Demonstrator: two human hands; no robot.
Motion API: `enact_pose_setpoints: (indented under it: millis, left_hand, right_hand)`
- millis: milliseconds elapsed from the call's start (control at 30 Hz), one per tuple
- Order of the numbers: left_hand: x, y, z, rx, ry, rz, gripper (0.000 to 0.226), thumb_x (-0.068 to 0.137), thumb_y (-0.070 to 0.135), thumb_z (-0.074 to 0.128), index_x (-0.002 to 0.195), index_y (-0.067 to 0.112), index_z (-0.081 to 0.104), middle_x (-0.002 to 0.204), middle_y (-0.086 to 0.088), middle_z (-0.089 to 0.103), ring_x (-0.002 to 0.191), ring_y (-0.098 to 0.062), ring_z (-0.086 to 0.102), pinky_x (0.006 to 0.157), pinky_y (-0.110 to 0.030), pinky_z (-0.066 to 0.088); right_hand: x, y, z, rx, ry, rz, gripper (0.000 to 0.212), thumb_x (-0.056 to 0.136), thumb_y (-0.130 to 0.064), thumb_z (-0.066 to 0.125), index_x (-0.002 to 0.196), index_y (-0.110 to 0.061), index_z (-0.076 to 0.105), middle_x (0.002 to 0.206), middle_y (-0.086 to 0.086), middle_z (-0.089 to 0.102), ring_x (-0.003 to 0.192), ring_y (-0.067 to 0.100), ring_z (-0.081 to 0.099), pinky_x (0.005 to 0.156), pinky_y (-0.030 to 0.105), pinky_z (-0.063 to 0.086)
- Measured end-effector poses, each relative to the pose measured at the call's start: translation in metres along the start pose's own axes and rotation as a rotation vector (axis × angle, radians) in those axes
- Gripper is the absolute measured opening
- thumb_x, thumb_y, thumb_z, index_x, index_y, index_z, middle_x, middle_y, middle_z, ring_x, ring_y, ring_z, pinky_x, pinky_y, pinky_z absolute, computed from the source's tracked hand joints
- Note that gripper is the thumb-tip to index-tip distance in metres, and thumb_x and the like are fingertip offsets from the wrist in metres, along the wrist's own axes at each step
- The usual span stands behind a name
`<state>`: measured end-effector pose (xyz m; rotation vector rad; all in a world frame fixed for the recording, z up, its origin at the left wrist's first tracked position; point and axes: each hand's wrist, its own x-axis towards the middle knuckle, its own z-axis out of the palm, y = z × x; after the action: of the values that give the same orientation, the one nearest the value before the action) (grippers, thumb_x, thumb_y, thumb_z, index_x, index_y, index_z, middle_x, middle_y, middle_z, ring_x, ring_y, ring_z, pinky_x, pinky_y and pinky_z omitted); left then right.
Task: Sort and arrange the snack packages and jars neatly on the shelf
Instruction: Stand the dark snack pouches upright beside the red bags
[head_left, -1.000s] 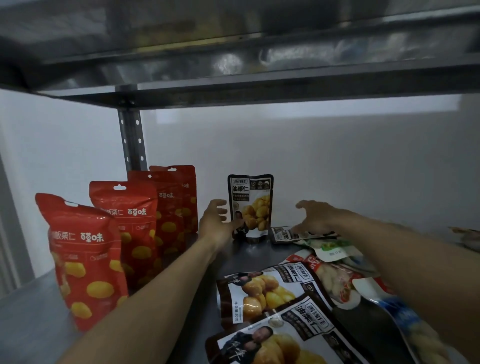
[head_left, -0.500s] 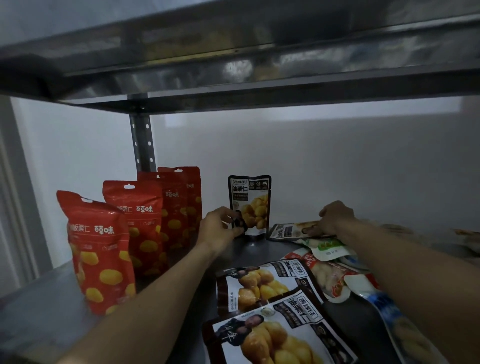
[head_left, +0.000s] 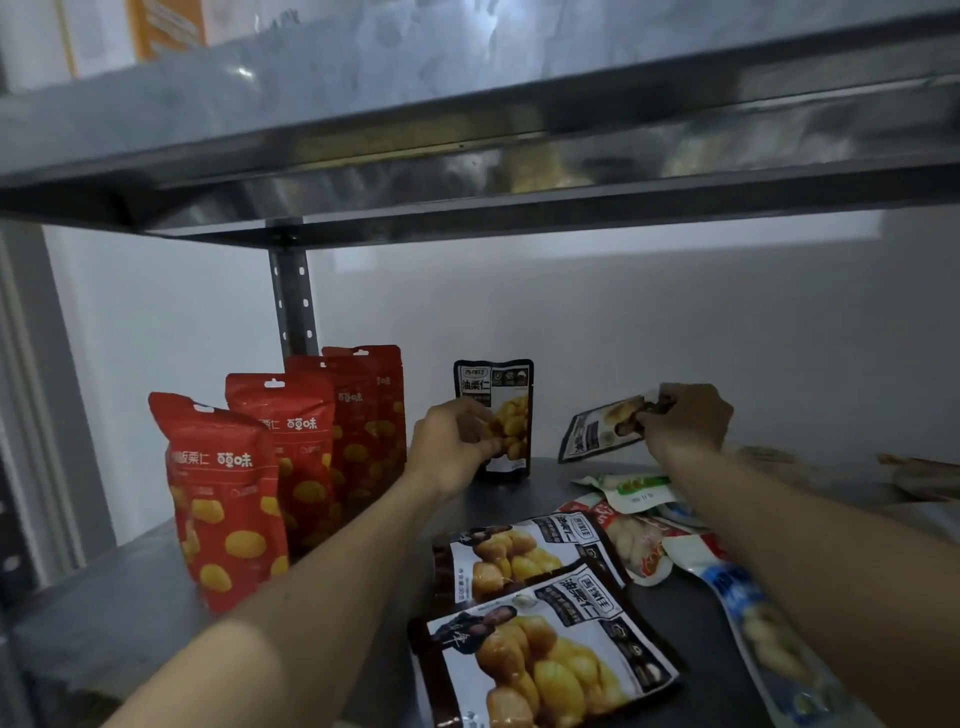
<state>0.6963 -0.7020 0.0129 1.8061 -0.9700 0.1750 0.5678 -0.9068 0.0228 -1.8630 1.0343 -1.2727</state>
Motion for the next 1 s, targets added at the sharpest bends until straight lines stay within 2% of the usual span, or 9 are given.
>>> enact_pose_setpoints:
  millis: [167, 233, 300, 400, 500, 633, 767, 900, 1000]
  left_hand:
    - [-0.005, 0.022, 0.017, -0.131, -0.026, -0.021, 0.024, 0.078, 0.005, 0.075, 0.092, 0.019, 0.062, 0.084, 0.003, 0.065, 0.080, -0.011, 0.060, 0.063, -0.010, 0.045]
    - [-0.009, 0.033, 0.024, -0.237, -0.040, -0.090, 0.019, 0.082, 0.009, 0.073, 0.096, 0.016, 0.063, 0.091, -0.001, 0.065, 0.088, -0.016, 0.061, 0.076, -0.022, 0.051]
    - [-0.015, 0.045, 0.032, -0.388, -0.080, -0.189, 0.021, 0.087, 0.016, 0.069, 0.106, 0.008, 0.061, 0.093, -0.006, 0.064, 0.087, -0.020, 0.060, 0.076, -0.029, 0.052]
    - [-0.026, 0.062, 0.040, -0.601, -0.181, -0.364, 0.043, 0.090, 0.036, 0.064, 0.120, 0.008, 0.052, 0.100, -0.012, 0.068, 0.082, -0.024, 0.065, 0.066, -0.031, 0.054]
    - [-0.042, 0.083, 0.042, -0.766, -0.319, -0.436, 0.041, 0.090, 0.046, 0.059, 0.111, 0.011, 0.055, 0.101, -0.011, 0.071, 0.087, -0.026, 0.069, 0.086, -0.043, 0.055]
    - [-0.059, 0.096, 0.038, -0.971, -0.132, -0.408, 0.011, 0.095, 0.024, 0.059, 0.099, 0.014, 0.057, 0.093, -0.012, 0.070, 0.081, -0.027, 0.069, 0.073, -0.042, 0.059]
    - [-0.056, 0.079, 0.020, -0.812, -0.090, -0.300, 0.027, 0.094, 0.027, 0.058, 0.118, 0.018, 0.053, 0.112, -0.010, 0.066, 0.103, -0.029, 0.064, 0.091, -0.052, 0.052]
    - [-0.058, 0.062, -0.002, -0.691, -0.124, -0.146, 0.016, 0.097, 0.017, 0.054, 0.112, 0.021, 0.054, 0.106, 0.000, 0.068, 0.098, -0.019, 0.066, 0.091, -0.046, 0.052]
    - [-0.055, 0.047, -0.015, -0.701, -0.120, -0.119, 0.021, 0.096, 0.013, 0.054, 0.115, 0.021, 0.055, 0.110, -0.006, 0.069, 0.099, -0.022, 0.067, 0.087, -0.044, 0.055]
  right_hand:
    - [-0.023, -0.014, -0.019, 0.245, 0.131, -0.069, 0.029, 0.087, 0.001, 0.064, 0.116, 0.004, 0.063, 0.123, 0.018, 0.060, 0.102, 0.020, 0.056, 0.080, 0.006, 0.039]
    - [-0.036, -0.022, -0.028, 0.320, 0.162, -0.116, 0.029, 0.086, -0.002, 0.066, 0.115, 0.002, 0.065, 0.124, 0.019, 0.058, 0.112, 0.029, 0.054, 0.092, 0.020, 0.038]
    - [-0.051, -0.032, -0.037, 0.381, 0.216, -0.154, 0.024, 0.086, 0.000, 0.066, 0.110, 0.003, 0.066, 0.115, 0.018, 0.061, 0.104, 0.024, 0.060, 0.091, 0.027, 0.046]
    - [-0.074, -0.047, -0.050, 0.501, 0.338, -0.071, 0.029, 0.086, 0.007, 0.066, 0.115, 0.005, 0.063, 0.108, 0.011, 0.060, 0.076, 0.002, 0.058, 0.064, 0.002, 0.046]
    - [-0.109, -0.056, -0.048, 0.467, 0.344, -0.058, 0.040, 0.081, -0.001, 0.074, 0.120, -0.004, 0.066, 0.115, 0.005, 0.058, 0.095, 0.009, 0.056, 0.074, -0.002, 0.037]
    - [-0.149, -0.063, -0.049, 0.529, 0.226, 0.047, 0.040, 0.076, -0.015, 0.083, 0.113, -0.008, 0.069, 0.106, 0.005, 0.067, 0.088, 0.010, 0.064, 0.075, 0.009, 0.048]
    - [-0.166, -0.060, -0.058, 0.260, 0.183, 0.000, 0.032, 0.075, -0.027, 0.083, 0.098, -0.024, 0.060, 0.103, 0.000, 0.064, 0.099, 0.017, 0.059, 0.089, 0.031, 0.052]
    - [-0.167, -0.069, -0.064, 0.154, -0.032, -0.036, 0.069, 0.075, -0.023, 0.083, 0.134, -0.021, 0.046, 0.126, 0.001, 0.054, 0.117, 0.017, 0.050, 0.098, 0.031, 0.045]
    - [-0.164, -0.082, -0.059, 0.201, -0.273, -0.013, 0.083, 0.078, -0.015, 0.080, 0.146, -0.018, 0.034, 0.122, 0.003, 0.059, 0.112, 0.019, 0.056, 0.094, 0.032, 0.048]
